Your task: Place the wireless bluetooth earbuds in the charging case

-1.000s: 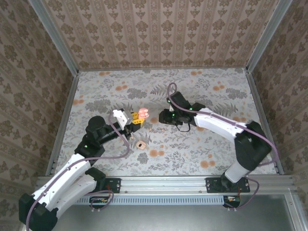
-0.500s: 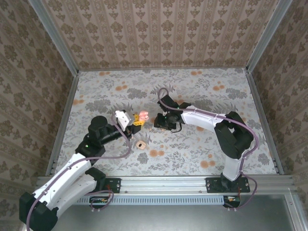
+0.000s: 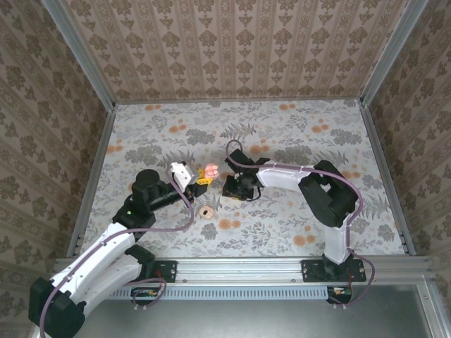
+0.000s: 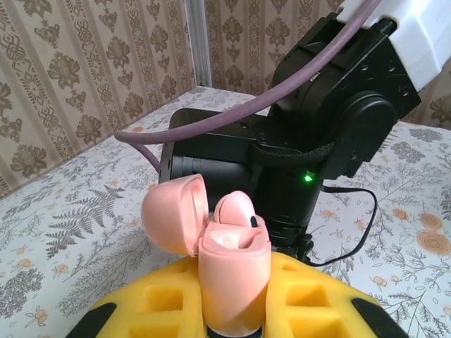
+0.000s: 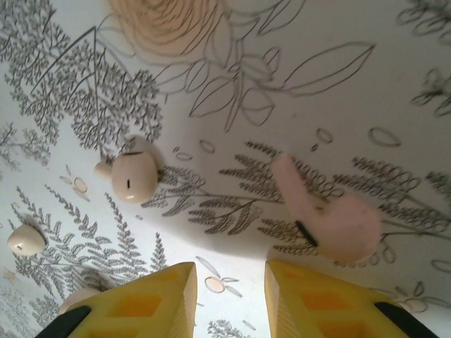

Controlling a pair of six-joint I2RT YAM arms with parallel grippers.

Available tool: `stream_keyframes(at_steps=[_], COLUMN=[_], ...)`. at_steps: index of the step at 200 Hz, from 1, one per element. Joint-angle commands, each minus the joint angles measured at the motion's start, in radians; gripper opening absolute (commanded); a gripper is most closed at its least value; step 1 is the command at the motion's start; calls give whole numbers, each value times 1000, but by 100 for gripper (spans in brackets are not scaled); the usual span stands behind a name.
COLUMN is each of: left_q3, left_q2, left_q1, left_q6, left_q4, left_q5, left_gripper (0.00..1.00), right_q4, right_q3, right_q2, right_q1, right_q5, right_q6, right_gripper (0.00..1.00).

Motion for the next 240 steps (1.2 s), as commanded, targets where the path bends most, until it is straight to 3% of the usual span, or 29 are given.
stream_keyframes(at_steps=[1,143,240], left_q3=[-8,-8,-1], left_q2=[-2,2,14], left_q1=[8,8,8], left_q6=[27,23,5], left_q4=[31,29,45], left_q5=[13,9,11], left_gripper=[0,0,0], right_q4=[-22,-214,-465], right_q3=[-9,174,384], right_q2=[15,45,115], right_q1=[-30,-96,-88], right_q5=[39,90,119], right_q6=[-6,-167,-549], right_gripper=[32,35,37])
